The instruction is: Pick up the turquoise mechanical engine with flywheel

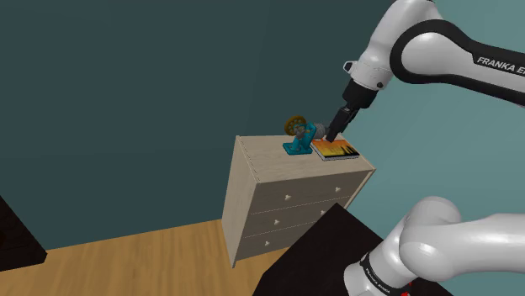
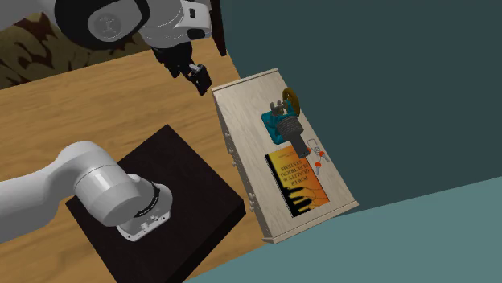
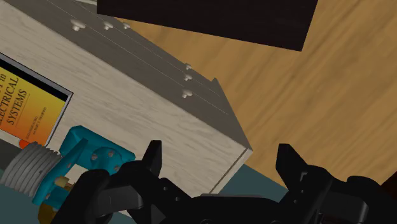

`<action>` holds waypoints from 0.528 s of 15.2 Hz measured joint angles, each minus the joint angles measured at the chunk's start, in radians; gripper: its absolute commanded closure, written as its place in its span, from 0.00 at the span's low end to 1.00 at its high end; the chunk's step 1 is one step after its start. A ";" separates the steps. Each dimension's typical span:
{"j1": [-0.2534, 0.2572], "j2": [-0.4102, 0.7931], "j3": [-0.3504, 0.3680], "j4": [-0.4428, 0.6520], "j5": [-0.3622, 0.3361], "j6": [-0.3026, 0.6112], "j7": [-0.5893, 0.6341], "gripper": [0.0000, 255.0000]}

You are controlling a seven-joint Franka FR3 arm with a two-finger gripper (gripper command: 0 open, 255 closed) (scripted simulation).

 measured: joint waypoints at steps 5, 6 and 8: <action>-0.002 0.057 -0.070 0.001 -0.042 0.051 -0.118 0.00; -0.002 0.087 -0.094 0.012 -0.055 0.069 -0.157 0.00; -0.002 0.131 -0.140 0.029 -0.078 0.094 -0.238 0.00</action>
